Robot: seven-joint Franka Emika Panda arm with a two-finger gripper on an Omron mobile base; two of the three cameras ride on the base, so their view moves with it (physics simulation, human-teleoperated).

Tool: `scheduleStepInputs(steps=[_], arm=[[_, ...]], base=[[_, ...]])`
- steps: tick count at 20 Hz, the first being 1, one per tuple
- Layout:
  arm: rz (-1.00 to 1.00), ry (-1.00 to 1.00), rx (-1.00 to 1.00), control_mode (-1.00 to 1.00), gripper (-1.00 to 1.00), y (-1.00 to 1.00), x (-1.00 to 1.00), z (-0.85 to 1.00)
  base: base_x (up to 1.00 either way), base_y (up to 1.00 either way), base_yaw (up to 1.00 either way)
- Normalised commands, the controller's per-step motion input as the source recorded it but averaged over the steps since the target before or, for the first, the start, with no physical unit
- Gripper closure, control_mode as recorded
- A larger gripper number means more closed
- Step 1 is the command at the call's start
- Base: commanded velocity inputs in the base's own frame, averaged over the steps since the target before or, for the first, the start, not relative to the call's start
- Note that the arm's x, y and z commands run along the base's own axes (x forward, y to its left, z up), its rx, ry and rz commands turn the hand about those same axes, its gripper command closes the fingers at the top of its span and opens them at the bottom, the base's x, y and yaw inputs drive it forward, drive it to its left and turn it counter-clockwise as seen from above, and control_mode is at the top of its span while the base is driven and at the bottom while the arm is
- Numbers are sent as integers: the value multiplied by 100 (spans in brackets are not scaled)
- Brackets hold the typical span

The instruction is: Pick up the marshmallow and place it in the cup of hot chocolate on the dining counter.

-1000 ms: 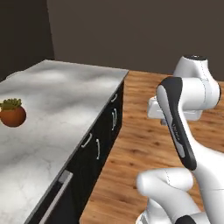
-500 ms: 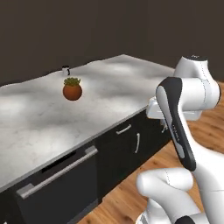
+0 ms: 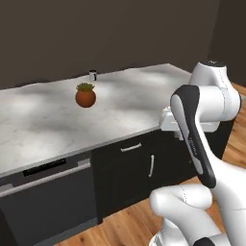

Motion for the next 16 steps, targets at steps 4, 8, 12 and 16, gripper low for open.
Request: scheduleStepInputs(steps=[4, 8, 12, 16], arm=[[0, 0, 0, 100, 100, 0, 0, 0], [0, 0, 0, 100, 100, 0, 0, 0], [0, 0, 0, 100, 100, 0, 0, 0], [0, 0, 0, 100, 100, 0, 0, 0]], base=[[0, -100, 35], [0, -100, 32], [0, -100, 29], [0, -100, 28]])
